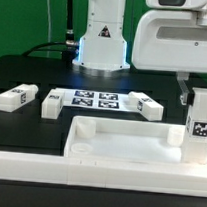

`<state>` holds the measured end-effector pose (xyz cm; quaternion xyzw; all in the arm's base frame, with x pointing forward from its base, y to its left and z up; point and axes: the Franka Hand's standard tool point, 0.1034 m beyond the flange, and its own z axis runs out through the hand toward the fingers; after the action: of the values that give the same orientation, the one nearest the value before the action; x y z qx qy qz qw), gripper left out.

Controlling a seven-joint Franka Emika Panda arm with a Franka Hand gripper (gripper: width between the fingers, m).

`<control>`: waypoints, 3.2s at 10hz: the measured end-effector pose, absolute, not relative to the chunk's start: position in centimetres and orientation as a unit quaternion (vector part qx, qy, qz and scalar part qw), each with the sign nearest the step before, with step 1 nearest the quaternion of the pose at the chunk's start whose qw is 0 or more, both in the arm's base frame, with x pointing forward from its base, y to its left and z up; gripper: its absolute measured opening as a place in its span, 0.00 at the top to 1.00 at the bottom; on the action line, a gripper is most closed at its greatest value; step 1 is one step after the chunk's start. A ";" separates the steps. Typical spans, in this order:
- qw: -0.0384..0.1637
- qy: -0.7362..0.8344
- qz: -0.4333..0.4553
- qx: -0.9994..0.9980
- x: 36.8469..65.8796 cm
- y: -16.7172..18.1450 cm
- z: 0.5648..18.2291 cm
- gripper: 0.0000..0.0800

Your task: Assemble desk

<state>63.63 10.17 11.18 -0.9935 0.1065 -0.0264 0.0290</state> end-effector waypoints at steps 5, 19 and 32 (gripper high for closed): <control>0.018 0.223 -0.025 -0.974 63.7 8.5 11.2 0.63; 0.022 0.191 -0.017 -0.981 58.2 9.6 12.3 0.19; 0.016 0.056 -0.036 -0.998 51.0 11.8 8.3 0.19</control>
Offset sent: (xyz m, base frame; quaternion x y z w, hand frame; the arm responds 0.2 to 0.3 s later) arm -0.0005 0.0032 -0.0014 0.0055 -0.0030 0.1379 0.9904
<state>51.02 11.80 8.34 -0.9976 0.0562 -0.0360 0.0160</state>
